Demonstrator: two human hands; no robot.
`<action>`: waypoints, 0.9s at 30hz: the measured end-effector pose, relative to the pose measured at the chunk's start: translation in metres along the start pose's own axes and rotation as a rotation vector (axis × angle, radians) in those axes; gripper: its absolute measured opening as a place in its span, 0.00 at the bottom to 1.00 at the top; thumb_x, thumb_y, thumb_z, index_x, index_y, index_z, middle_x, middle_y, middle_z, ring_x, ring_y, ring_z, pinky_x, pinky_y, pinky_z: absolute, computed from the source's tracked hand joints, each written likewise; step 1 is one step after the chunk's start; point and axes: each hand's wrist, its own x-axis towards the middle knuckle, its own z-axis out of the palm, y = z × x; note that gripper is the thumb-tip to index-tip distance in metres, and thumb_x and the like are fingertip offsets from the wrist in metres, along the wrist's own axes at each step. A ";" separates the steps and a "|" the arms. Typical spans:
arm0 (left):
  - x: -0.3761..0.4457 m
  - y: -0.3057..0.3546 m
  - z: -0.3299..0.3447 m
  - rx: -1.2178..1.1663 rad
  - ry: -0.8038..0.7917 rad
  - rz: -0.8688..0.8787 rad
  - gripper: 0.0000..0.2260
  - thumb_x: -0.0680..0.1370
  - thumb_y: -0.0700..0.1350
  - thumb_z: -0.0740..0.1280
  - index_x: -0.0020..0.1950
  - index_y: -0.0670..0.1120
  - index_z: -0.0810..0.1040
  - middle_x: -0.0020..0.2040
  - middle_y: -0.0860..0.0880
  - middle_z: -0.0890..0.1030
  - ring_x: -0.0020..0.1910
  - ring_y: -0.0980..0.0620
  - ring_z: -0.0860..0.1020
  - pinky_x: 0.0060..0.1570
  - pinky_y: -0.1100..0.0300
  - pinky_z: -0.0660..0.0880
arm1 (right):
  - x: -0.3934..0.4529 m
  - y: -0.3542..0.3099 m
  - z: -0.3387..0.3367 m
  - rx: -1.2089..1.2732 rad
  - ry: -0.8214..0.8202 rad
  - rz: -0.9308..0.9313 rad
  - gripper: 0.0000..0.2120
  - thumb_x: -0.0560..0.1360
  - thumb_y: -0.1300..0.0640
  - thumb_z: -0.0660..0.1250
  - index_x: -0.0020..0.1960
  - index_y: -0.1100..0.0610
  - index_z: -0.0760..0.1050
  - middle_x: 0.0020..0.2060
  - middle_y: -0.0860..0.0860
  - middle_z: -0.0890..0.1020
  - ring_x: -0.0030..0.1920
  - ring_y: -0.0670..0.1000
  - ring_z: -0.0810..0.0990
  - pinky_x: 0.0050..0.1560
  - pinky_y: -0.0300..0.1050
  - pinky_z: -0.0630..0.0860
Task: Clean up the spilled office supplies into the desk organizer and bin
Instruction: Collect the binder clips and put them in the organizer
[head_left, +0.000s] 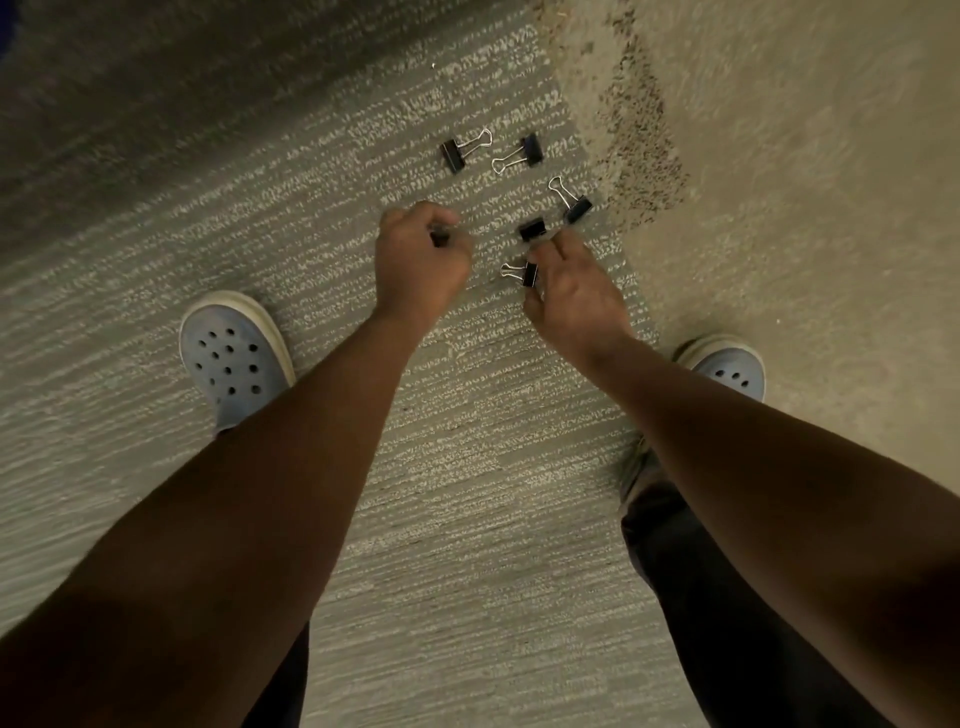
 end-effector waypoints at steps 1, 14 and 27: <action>0.001 0.003 -0.004 -0.177 -0.025 -0.139 0.05 0.77 0.38 0.64 0.47 0.44 0.79 0.52 0.47 0.78 0.41 0.55 0.77 0.41 0.67 0.77 | -0.002 0.001 -0.002 0.074 0.028 0.008 0.20 0.75 0.58 0.67 0.65 0.58 0.68 0.61 0.55 0.71 0.51 0.48 0.74 0.54 0.42 0.77; 0.041 0.018 -0.014 0.264 -0.055 0.139 0.22 0.73 0.48 0.73 0.64 0.48 0.69 0.59 0.48 0.78 0.52 0.51 0.77 0.47 0.59 0.77 | 0.000 0.014 -0.044 1.697 0.070 0.508 0.16 0.62 0.73 0.50 0.38 0.58 0.71 0.33 0.54 0.76 0.31 0.53 0.75 0.30 0.43 0.72; 0.056 0.030 -0.007 0.191 -0.102 0.110 0.13 0.76 0.51 0.71 0.52 0.43 0.75 0.45 0.49 0.77 0.41 0.54 0.74 0.41 0.60 0.71 | 0.032 0.021 -0.042 0.339 0.268 0.399 0.18 0.71 0.47 0.73 0.52 0.54 0.69 0.35 0.45 0.76 0.31 0.43 0.75 0.25 0.32 0.63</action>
